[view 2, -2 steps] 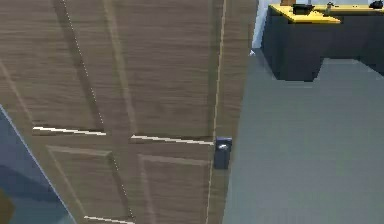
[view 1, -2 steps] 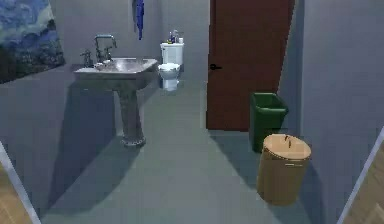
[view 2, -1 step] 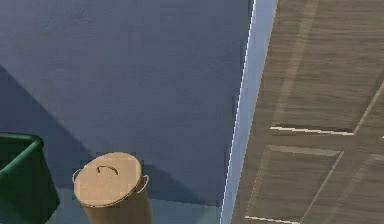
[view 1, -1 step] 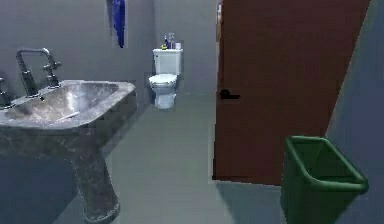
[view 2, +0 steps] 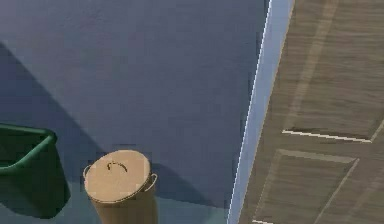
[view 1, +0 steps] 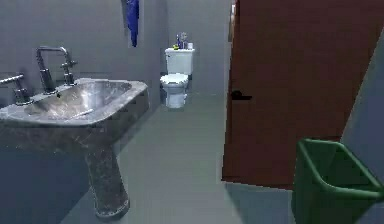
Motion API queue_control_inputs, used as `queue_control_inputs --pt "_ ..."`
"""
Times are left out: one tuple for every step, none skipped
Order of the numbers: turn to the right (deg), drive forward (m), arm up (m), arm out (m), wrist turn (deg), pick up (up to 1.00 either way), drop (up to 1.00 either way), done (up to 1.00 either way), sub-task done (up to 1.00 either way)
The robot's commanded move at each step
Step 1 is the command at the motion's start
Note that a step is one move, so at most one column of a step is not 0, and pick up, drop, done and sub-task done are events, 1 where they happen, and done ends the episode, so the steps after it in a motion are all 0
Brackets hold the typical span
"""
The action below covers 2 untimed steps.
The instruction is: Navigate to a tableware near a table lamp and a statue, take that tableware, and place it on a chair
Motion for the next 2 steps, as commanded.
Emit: queue_control_inputs --pt "0.0 1.00 0.00 0.00 0.0 0.00 0.00 0.00 0.00" --pt "0.0 0.25 0.00 0.00 0.0 0.00 0.00 0.00 0.00"
